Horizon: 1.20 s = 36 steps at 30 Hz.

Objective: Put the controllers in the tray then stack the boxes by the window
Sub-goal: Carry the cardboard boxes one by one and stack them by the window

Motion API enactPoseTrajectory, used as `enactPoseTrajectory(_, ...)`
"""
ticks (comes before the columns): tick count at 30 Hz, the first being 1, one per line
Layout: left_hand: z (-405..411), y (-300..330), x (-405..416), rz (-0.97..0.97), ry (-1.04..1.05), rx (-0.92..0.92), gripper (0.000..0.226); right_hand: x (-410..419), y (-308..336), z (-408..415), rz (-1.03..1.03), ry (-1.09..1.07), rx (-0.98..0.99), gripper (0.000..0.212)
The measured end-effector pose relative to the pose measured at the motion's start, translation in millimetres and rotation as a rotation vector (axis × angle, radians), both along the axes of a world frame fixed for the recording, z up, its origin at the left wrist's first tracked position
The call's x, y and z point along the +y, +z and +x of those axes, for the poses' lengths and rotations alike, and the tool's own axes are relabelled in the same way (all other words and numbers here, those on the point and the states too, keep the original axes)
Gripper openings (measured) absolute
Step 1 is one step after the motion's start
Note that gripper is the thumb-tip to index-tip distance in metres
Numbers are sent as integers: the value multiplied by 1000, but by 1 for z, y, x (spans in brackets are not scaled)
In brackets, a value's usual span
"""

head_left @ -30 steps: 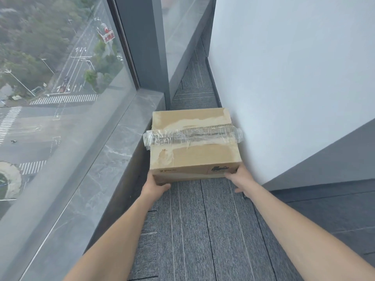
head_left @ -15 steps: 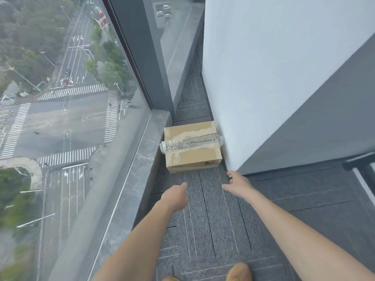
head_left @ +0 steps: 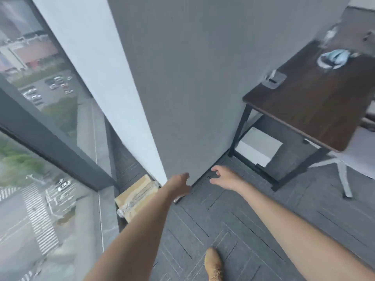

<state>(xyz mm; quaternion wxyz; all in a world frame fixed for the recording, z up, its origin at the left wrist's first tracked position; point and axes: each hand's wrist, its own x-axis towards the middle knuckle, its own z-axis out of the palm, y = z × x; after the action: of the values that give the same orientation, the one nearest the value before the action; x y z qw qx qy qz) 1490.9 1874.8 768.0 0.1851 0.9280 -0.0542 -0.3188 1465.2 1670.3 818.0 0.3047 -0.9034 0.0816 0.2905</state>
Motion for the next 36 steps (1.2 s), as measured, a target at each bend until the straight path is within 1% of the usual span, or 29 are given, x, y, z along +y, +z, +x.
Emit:
enactPoseTrajectory(4, -8, 65, -109, -70, -230, -68, 49, -90, 68, -62, -30, -222, -107, 56)
enactPoseTrajectory(7, -37, 100, -199, -74, -433, -128, 53, -156, 102, -130, -62, -398, -153, 56)
enactPoseTrajectory(10, -91, 129, -289, -112, -629, -159, 49, -218, 126, -213, -106, -581, -166, 56)
enactPoseTrajectory(14, -180, 144, -399, -138, -840, -132, 62, -294, 137, -340, -167, -836, -180, 66)
enactPoseTrajectory(17, -257, 151, -472, -131, -1010, -116, 69, -341, 136, -443, -201, -1021, -174, 64)
enactPoseTrajectory(22, -410, 171, -588, -146, -1309, -151, 57, -411, 149, -618, -219, -1252, -150, 59)
enactPoseTrajectory(30, -685, 171, -772, -209, -1579, -12, 57, -526, 147, -893, -228, -1682, -111, 61)
enactPoseTrajectory(33, -772, 167, -825, -210, -1670, -1, 56, -564, 146, -971, -243, -1774, -95, 61)
enactPoseTrajectory(36, -837, 168, -874, -212, -1734, 9, 54, -603, 144, -1032, -259, -1842, -89, 59)
